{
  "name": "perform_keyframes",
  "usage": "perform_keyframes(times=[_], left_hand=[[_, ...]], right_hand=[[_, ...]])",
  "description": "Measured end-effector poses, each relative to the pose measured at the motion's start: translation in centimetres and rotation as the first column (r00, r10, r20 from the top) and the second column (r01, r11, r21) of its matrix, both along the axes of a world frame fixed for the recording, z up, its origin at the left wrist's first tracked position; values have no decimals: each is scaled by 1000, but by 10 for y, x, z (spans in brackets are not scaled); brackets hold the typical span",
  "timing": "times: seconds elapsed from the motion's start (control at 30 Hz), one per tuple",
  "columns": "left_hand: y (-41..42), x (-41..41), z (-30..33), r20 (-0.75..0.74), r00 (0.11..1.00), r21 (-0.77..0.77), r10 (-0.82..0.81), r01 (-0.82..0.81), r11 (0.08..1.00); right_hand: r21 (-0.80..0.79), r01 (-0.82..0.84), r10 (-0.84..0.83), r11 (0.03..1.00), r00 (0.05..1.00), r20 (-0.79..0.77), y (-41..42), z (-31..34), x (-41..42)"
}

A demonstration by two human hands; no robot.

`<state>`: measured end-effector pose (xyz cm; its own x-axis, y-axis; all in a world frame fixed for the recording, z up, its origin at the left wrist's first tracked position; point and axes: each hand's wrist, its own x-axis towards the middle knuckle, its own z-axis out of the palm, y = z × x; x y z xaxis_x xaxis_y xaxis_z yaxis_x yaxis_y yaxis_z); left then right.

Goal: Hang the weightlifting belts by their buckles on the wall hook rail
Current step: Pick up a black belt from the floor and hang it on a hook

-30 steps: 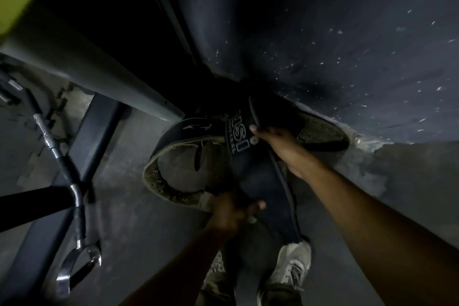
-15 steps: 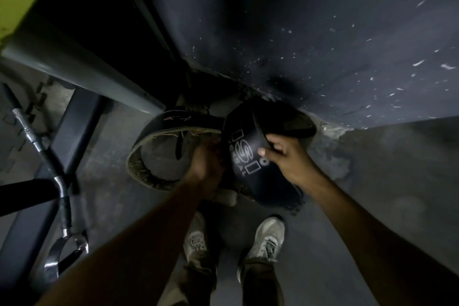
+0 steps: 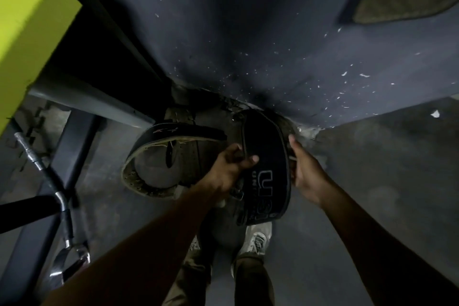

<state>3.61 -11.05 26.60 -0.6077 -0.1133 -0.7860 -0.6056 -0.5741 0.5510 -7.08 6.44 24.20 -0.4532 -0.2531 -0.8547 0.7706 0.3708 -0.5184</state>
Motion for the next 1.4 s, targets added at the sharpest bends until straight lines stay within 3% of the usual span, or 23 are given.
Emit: perform_keyframes(times=[0.1,0.2,0.37,0.5,0.63,0.73,0.8,0.93,1.1,1.2,1.4], left_hand=[[17,20,11,-129,986,-18,-101,100,995],[21,37,13,-183,977,-10,-110,110,994],[4,39,35,-38,997,80,-66,68,994],[-18,12,68,86,993,119,84,-93,988],[-33,-19,116,61,965,204,253,-261,944],[-33,-32,162,59,940,135,336,-341,931],[-28,-31,192,20,943,30,332,-333,943],[-13,-17,249,-170,947,-19,272,-279,960],[0,19,319,-391,919,-153,51,-119,981],[-1,34,351,-491,870,-198,-48,-58,978],[-22,49,431,-512,848,-239,-135,11,971]], right_hand=[[-95,-9,13,995,999,37,-20,10,-27],[11,-137,138,990,985,-101,-35,15,-36],[-40,-208,193,977,954,-228,-24,53,-15],[-154,-276,233,949,940,-251,-6,107,22],[-111,-379,332,919,893,-302,3,169,49],[-122,-405,357,906,886,-295,6,216,61],[-129,-369,316,921,897,-309,4,245,65],[-118,-190,146,975,940,-309,-16,308,56],[-199,25,-89,980,944,-318,-48,383,20],[-182,-23,-61,983,894,-445,-65,435,18],[-109,-186,24,977,599,-800,-81,530,34]])
